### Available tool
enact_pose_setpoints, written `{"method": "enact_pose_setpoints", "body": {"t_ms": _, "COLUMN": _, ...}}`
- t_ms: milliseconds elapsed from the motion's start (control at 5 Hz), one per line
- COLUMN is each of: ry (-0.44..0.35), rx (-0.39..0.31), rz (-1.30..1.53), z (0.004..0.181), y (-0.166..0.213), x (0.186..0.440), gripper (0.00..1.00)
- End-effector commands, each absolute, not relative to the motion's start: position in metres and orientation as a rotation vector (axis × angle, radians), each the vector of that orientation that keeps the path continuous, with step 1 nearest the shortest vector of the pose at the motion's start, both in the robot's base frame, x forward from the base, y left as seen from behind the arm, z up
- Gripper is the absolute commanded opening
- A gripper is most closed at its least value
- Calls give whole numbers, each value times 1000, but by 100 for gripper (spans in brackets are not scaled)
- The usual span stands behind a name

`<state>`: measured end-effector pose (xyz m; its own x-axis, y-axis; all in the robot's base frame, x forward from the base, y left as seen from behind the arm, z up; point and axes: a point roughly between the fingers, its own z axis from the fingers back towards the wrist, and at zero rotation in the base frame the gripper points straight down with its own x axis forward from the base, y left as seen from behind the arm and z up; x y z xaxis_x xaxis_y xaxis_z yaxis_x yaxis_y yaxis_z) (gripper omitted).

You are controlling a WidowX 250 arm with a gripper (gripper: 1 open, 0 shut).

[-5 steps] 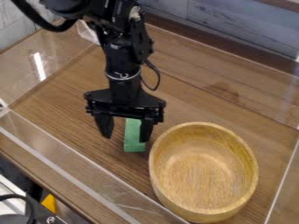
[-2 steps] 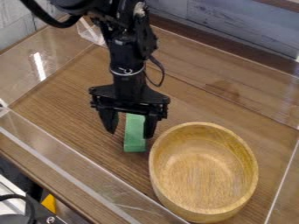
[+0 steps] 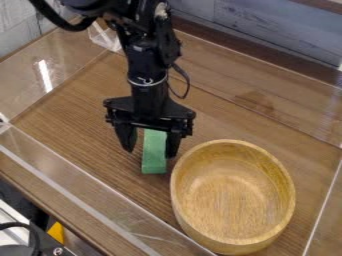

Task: Put the green block in the brown bowl

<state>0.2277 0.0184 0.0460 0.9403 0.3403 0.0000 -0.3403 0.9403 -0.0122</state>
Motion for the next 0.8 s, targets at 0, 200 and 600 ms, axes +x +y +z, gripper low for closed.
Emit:
{"method": "enact_pose_setpoints", "body": {"t_ms": 0, "ry": -34, "rx": -14, "rz": 359, "z": 50, "y": 23, "x": 237, "gripper": 100}}
{"method": "enact_pose_setpoints", "body": {"t_ms": 200, "ry": -36, "rx": -15, "rz": 361, "z": 49, "y": 25, "x": 238, "gripper": 100}}
{"method": "enact_pose_setpoints", "body": {"t_ms": 600, "ry": -38, "rx": -8, "rz": 378, "z": 37, "y": 28, "x": 239, "gripper": 100}}
